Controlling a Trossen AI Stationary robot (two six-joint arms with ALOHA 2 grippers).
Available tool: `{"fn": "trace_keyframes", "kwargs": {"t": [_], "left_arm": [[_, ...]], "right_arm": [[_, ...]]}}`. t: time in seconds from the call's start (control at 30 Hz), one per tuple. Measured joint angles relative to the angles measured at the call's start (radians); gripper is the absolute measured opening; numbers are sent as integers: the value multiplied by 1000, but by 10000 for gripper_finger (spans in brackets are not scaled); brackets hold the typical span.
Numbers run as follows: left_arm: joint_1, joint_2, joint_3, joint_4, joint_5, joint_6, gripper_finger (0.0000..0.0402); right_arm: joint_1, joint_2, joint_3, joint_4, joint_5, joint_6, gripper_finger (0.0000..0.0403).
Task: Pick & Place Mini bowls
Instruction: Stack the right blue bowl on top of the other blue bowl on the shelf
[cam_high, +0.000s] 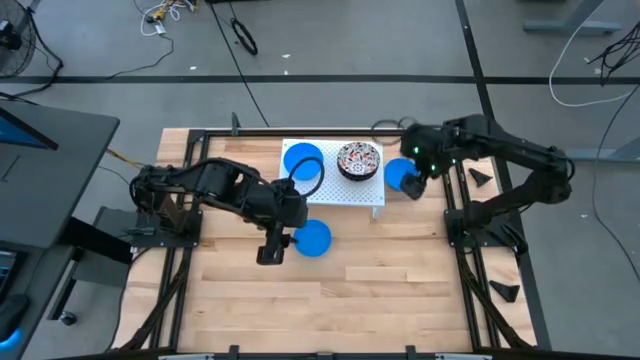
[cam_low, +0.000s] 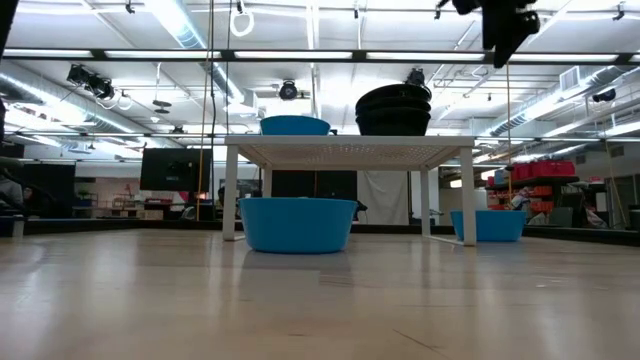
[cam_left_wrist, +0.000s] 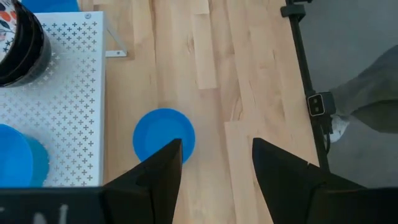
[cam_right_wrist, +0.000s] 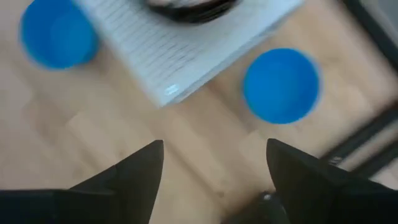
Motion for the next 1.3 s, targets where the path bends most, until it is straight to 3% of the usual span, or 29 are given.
{"fn": "trace_keyframes", "kwargs": {"t": [0.17,0.73,1.03,1.3], "left_arm": [[-1,0,0,0,-22,0,199],[0,0,0,6,-43,-26,199],[0,0,0,6,-52,-24,199],[1,0,0,6,-52,-14,199]], "right_arm": [[-118,3,0,7,72,-6,275],[-517,73,0,77,74,-48,260],[-581,173,-27,111,75,25,260],[-596,179,-226,310,74,146,260]]}}
